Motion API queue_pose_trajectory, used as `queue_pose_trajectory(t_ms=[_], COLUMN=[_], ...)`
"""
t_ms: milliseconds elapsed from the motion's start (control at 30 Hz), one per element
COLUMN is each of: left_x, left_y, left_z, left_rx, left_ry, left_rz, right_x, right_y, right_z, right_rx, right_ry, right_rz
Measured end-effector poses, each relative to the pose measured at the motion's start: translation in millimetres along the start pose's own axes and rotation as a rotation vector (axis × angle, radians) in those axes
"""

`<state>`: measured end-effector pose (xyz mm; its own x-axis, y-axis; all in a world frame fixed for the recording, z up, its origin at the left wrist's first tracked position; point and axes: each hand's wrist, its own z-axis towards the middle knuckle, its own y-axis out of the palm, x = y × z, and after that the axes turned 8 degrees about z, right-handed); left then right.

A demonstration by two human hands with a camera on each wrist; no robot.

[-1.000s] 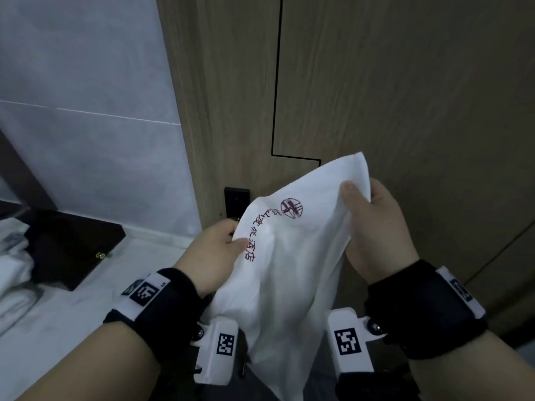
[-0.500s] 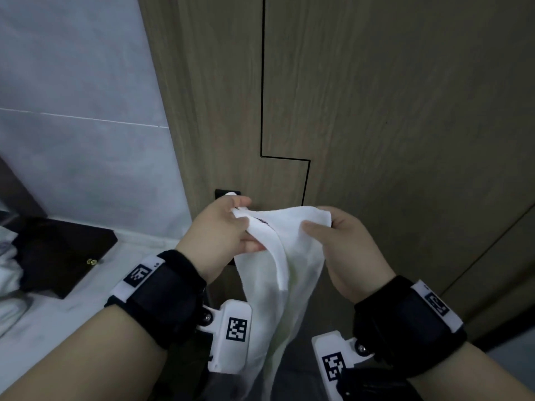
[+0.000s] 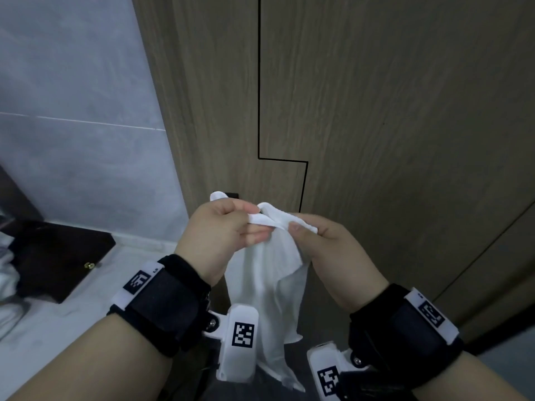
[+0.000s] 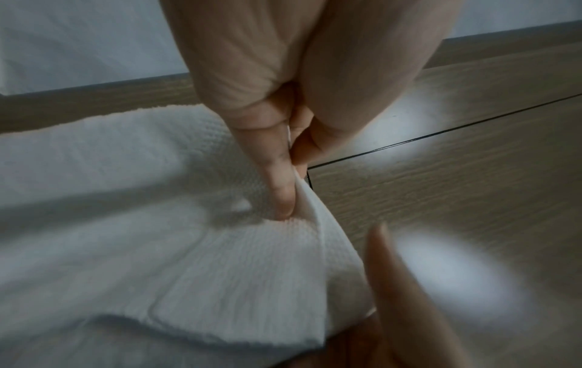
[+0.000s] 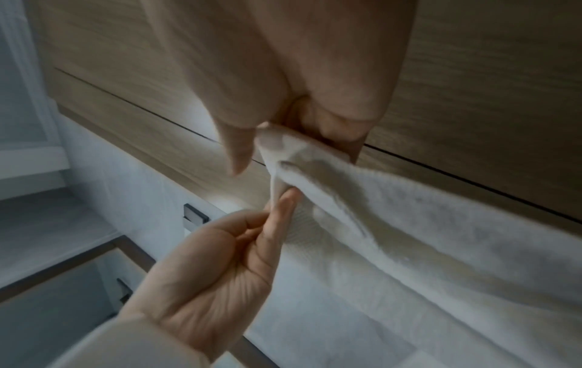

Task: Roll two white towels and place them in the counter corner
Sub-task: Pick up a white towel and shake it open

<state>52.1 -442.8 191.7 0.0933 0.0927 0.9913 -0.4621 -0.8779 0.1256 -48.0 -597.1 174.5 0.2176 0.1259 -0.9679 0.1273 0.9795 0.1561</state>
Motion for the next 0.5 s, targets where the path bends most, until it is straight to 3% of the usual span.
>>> queue_pose_trajectory(t_ms=[167, 300, 400, 500], left_x=[1.4, 1.5, 1.3, -0.7], left_y=[0.7, 3.4, -3.1, -19.5], left_z=[-2.8, -5.8, -6.6, -2.7], left_rx=[-0.020, -0.027, 0.013, 0.029], left_ry=[-0.010, 0.011, 0.048, 0.096], left_rz=[0.000, 0.062, 0.275, 0.664], right_x=[-1.2, 5.8, 4.3, -0.9], right_y=[5.2, 4.4, -5.0, -13.0], right_z=[-0.7, 0.5, 2.4, 3.9], right_rx=[-0.090, 0.141, 0.165, 0.127], right_ry=[0.006, -0.046, -0.051, -0.067], right_rz=[-0.092, -0.180, -0.163, -0.168])
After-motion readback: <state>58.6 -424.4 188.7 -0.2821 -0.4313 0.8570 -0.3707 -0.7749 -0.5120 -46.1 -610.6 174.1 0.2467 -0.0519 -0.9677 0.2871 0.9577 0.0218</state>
